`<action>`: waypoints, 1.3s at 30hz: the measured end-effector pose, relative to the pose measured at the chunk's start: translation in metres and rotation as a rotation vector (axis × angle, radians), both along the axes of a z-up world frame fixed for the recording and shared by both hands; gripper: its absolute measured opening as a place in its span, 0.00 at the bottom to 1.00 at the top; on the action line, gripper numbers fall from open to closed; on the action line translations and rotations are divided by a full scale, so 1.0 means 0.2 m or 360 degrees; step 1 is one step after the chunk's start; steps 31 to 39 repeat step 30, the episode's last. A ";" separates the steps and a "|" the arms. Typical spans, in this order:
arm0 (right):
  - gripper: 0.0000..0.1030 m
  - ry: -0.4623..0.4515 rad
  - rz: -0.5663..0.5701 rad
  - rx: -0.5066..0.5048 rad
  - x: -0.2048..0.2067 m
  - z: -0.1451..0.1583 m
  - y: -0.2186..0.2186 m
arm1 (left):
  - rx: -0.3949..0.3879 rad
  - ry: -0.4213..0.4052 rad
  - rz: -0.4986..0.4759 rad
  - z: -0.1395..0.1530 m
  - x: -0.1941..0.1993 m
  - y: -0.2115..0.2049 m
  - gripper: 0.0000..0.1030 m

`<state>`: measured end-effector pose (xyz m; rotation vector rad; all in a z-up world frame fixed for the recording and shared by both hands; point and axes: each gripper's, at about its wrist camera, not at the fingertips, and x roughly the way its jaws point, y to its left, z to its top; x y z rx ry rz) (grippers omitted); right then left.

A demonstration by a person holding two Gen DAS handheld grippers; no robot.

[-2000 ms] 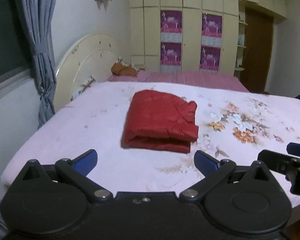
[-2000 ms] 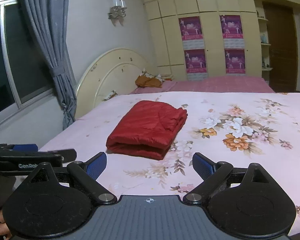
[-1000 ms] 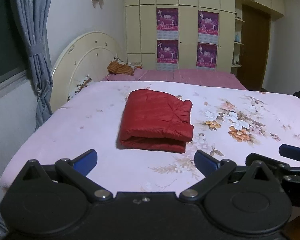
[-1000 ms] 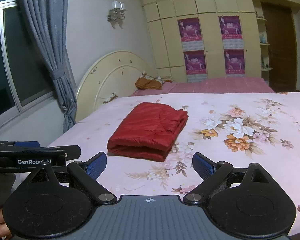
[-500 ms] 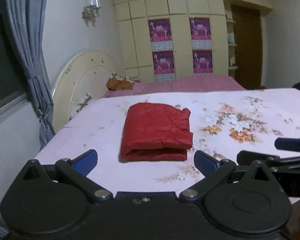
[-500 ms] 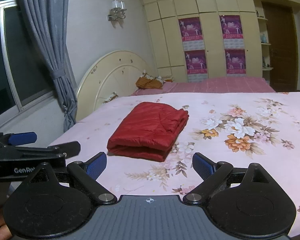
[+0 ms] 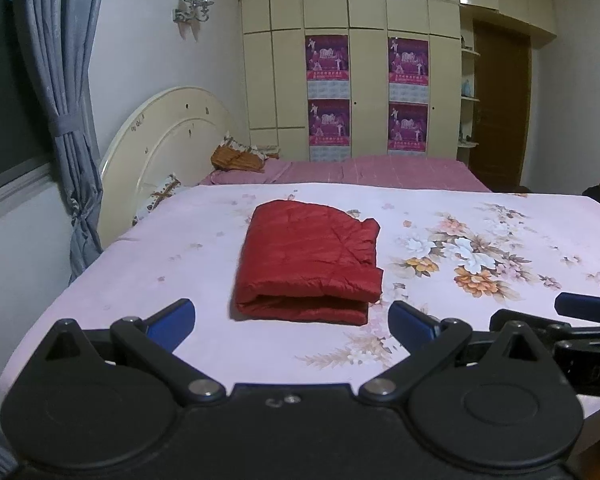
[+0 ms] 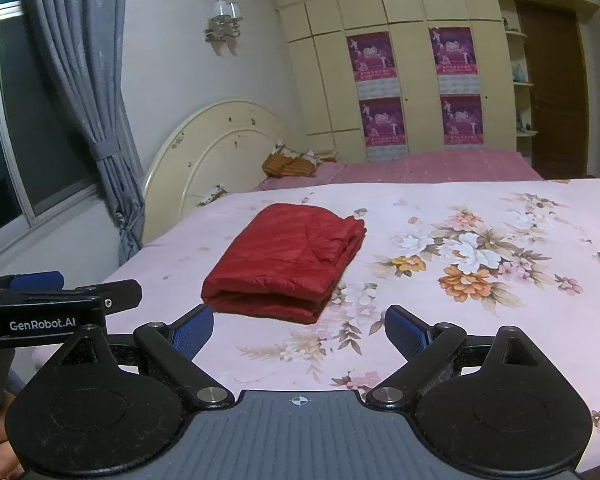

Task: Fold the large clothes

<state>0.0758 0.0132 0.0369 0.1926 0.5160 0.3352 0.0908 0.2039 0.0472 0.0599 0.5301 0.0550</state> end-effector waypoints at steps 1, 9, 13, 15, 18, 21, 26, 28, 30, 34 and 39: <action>0.89 0.0000 0.0000 -0.0001 0.00 0.00 0.00 | -0.0001 0.0008 0.0000 0.00 0.00 0.00 1.00; 0.89 0.0006 0.0004 0.0000 0.02 -0.01 -0.01 | -0.0025 0.0051 0.0016 -0.02 0.03 0.02 1.00; 0.89 0.0013 0.0004 -0.0001 0.03 -0.02 0.00 | -0.0033 0.0063 0.0025 -0.02 0.05 0.03 1.00; 0.89 0.0018 0.0005 0.0006 0.03 -0.02 0.00 | -0.0039 0.0078 0.0027 -0.03 0.06 0.03 1.00; 0.89 0.0030 0.0005 0.0003 0.06 -0.03 -0.01 | -0.0051 0.0107 0.0025 -0.05 0.10 0.04 1.00; 0.89 0.0057 -0.0002 0.0005 0.10 -0.06 -0.01 | -0.0067 0.0145 0.0019 -0.08 0.15 0.06 1.00; 0.89 0.0123 -0.0025 0.0006 0.21 -0.12 0.00 | -0.0077 0.0167 -0.0010 -0.15 0.28 0.09 0.95; 0.89 0.0147 -0.0032 -0.0001 0.26 -0.14 0.00 | -0.0077 0.0170 -0.0005 -0.18 0.35 0.11 0.95; 0.89 0.0172 -0.0044 -0.0014 0.32 -0.18 0.01 | -0.0078 0.0184 0.0016 -0.20 0.44 0.15 0.97; 0.89 0.0172 -0.0044 -0.0014 0.32 -0.18 0.01 | -0.0078 0.0184 0.0016 -0.20 0.44 0.15 0.97; 0.89 0.0172 -0.0044 -0.0014 0.32 -0.18 0.01 | -0.0078 0.0184 0.0016 -0.20 0.44 0.15 0.97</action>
